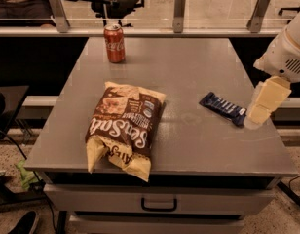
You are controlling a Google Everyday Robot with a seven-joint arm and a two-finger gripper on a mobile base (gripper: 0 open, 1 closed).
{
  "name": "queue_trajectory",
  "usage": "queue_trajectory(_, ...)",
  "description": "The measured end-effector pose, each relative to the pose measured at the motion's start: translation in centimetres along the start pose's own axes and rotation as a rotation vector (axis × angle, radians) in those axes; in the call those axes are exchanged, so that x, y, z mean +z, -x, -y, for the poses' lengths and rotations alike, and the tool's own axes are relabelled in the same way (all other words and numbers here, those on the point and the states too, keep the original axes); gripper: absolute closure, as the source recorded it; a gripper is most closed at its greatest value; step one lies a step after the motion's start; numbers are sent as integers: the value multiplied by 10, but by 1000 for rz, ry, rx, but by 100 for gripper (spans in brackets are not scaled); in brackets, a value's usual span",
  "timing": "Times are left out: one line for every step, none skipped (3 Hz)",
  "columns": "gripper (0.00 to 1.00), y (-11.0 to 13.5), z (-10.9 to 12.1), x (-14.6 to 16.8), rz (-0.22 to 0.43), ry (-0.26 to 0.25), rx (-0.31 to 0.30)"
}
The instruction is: Move rxbar blueberry near brown chip bag
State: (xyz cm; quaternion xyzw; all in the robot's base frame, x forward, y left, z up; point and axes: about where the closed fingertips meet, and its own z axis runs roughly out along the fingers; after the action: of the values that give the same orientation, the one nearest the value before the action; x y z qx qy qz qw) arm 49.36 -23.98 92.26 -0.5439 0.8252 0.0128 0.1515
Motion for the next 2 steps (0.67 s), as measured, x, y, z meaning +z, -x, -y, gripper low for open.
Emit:
queue_trajectory(0, -6, 24, 30, 30, 24, 24)
queue_trajectory(0, -7, 45, 57, 55, 47, 37)
